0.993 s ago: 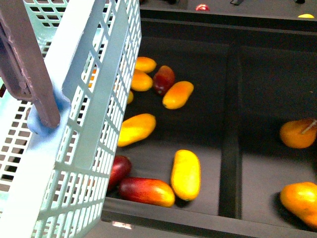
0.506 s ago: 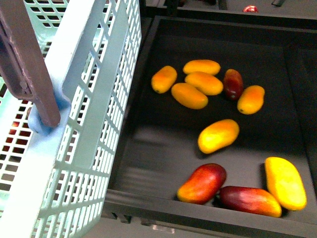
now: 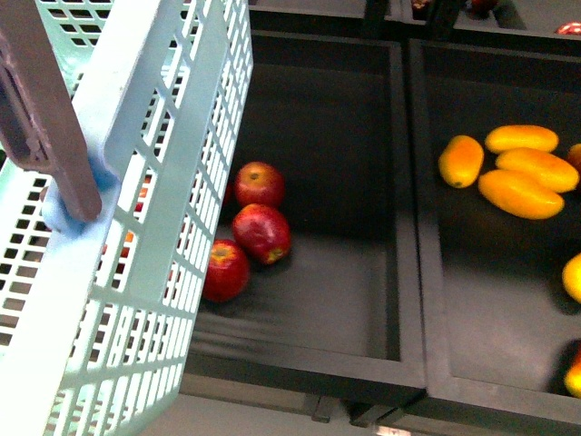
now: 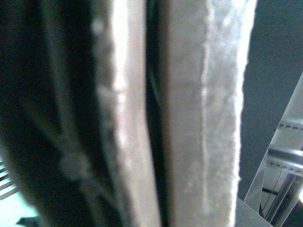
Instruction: Pick mango and avocado into basket
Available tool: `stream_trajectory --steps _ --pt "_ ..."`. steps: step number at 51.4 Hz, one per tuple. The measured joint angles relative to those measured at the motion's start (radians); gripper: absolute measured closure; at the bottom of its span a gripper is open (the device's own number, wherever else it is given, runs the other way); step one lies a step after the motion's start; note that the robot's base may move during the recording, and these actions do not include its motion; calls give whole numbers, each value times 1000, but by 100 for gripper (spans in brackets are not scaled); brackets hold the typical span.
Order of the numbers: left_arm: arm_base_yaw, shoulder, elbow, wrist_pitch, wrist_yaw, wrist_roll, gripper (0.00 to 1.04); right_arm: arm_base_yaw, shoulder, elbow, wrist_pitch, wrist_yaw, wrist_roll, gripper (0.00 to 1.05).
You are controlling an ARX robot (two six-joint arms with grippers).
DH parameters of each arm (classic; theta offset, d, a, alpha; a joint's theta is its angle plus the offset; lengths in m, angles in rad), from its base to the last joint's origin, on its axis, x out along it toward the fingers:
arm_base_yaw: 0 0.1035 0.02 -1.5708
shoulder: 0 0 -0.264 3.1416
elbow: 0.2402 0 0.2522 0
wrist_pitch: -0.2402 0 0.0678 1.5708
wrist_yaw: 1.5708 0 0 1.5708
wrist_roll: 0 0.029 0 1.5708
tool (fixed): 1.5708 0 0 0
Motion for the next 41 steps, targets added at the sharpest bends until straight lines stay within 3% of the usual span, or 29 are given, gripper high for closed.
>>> stream_trajectory --steps 7,22,26,29,41 --pt "7 -2 0 0 -31 18 78 0 0 -1 0 -3 0 9" --pt "6 4 10 -30 45 16 78 0 0 0 0 0 0 9" --pt "33 69 110 -236 204 246 78 0 0 0 0 1 0 9" --pt "33 132 143 -238 264 415 79 0 0 -1 0 1 0 9" --pt "31 389 291 -130 279 473 79 0 0 0 0 1 0 9"
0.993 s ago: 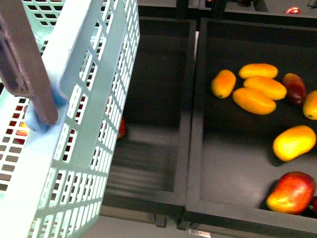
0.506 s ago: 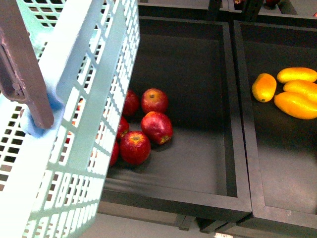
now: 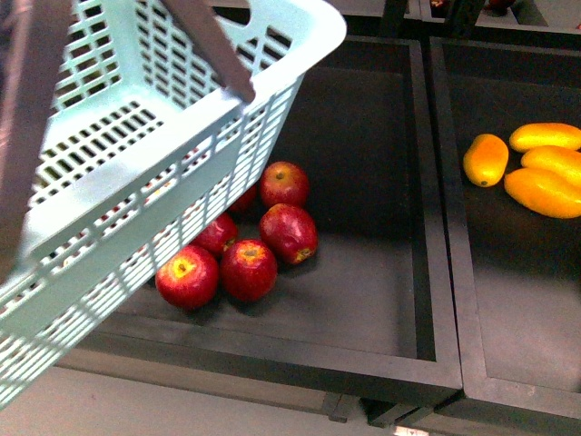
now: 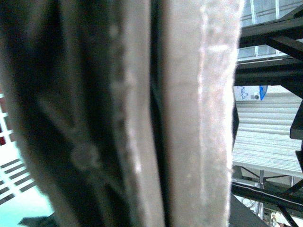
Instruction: Pick mango and avocado into basket
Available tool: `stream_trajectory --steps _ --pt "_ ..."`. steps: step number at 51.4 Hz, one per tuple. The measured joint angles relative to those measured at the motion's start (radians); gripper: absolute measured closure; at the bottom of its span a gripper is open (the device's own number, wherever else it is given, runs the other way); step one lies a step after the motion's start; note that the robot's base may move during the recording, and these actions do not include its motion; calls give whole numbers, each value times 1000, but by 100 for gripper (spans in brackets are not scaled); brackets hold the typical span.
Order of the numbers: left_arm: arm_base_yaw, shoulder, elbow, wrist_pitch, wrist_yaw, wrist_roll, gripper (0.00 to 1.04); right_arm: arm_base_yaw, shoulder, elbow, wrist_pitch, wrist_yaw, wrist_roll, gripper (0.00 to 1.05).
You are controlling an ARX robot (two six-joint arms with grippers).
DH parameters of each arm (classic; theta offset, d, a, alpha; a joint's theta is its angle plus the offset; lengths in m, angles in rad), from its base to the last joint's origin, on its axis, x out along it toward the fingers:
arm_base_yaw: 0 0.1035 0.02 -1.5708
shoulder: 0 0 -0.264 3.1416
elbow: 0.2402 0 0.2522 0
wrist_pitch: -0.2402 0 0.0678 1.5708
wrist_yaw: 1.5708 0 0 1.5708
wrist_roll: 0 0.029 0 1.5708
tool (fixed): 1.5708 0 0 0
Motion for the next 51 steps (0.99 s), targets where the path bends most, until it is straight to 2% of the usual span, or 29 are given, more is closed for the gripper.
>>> stream_trajectory --steps 6,19,31,42,51 --pt "-29 118 97 -3 16 10 79 0 0 0 0 0 0 9" --pt "-149 326 321 -110 126 90 79 0 0 0 0 0 0 9" --pt "-262 444 477 -188 138 190 79 0 0 0 0 0 0 9" --pt "-323 452 492 -180 173 229 79 0 0 0 0 0 0 9" --pt "-332 457 492 -180 180 229 79 0 0 0 0 0 0 9"
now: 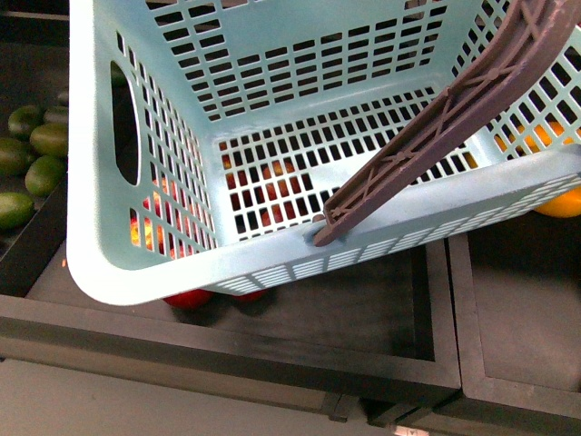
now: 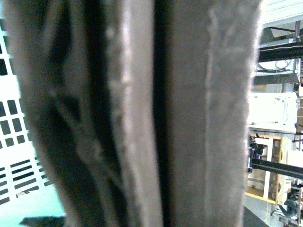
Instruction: Pick mango and avocado into basket
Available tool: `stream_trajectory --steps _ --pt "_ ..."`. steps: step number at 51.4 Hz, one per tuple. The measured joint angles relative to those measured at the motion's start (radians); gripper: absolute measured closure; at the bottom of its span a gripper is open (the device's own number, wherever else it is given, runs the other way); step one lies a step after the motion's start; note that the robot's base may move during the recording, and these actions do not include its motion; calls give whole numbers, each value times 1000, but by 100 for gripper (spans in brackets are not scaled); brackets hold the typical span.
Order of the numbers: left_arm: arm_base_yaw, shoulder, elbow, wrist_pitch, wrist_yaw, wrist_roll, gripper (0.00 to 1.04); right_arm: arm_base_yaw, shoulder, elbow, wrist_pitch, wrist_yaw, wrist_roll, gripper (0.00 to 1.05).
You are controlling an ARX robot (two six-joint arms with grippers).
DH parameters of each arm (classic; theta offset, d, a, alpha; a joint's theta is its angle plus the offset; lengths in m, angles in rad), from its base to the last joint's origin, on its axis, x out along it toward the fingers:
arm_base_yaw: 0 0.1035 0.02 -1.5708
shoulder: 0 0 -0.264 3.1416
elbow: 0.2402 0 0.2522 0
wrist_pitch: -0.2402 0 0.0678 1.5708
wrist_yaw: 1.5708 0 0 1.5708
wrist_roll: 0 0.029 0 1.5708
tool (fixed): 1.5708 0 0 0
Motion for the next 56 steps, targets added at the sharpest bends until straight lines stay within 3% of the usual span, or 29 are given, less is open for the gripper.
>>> stream_trajectory --steps 14,19,26,35,42,56 --pt "3 0 0 0 -19 1 79 3 6 3 -7 13 11 9" --pt "4 0 0 0 -18 1 79 37 214 141 -335 225 217 9" --pt "4 1 0 0 -13 5 79 -34 407 198 -480 248 403 9" --pt "4 3 0 0 -11 5 79 -220 531 208 -325 156 392 9" --pt "4 3 0 1 -11 3 79 -429 805 236 -53 114 286 9" --pt "4 3 0 1 -15 8 79 -478 1355 373 338 102 212 9"
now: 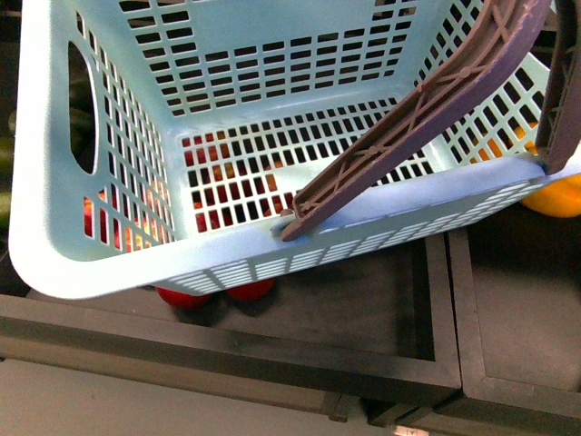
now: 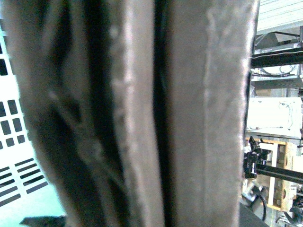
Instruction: Pick mango and avocado into basket
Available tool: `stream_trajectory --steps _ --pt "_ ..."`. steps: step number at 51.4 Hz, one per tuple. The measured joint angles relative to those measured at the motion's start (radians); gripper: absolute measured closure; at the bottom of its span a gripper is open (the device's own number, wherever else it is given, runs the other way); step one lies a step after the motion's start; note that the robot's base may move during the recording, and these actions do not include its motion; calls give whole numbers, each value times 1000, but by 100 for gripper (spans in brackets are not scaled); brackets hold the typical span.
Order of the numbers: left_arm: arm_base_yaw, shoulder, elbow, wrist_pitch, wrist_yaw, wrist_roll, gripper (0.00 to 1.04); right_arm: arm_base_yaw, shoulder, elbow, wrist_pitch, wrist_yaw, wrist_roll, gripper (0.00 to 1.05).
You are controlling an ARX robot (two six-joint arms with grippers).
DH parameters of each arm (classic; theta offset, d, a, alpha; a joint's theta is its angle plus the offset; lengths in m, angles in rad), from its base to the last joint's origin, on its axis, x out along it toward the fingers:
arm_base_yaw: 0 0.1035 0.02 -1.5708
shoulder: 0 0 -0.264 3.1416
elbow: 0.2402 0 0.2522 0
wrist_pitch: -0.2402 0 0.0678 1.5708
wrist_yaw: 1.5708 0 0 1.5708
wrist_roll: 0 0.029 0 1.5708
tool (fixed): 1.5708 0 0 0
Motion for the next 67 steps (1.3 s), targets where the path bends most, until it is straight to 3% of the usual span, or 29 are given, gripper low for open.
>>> stream_trajectory --steps 8,21,67 --pt "0 0 0 0 1 1 79 41 409 184 100 -9 29 9" --pt "0 0 0 0 0 0 79 93 801 431 82 32 139 9" --pt "0 0 0 0 2 0 79 125 1115 829 -69 69 245 9"
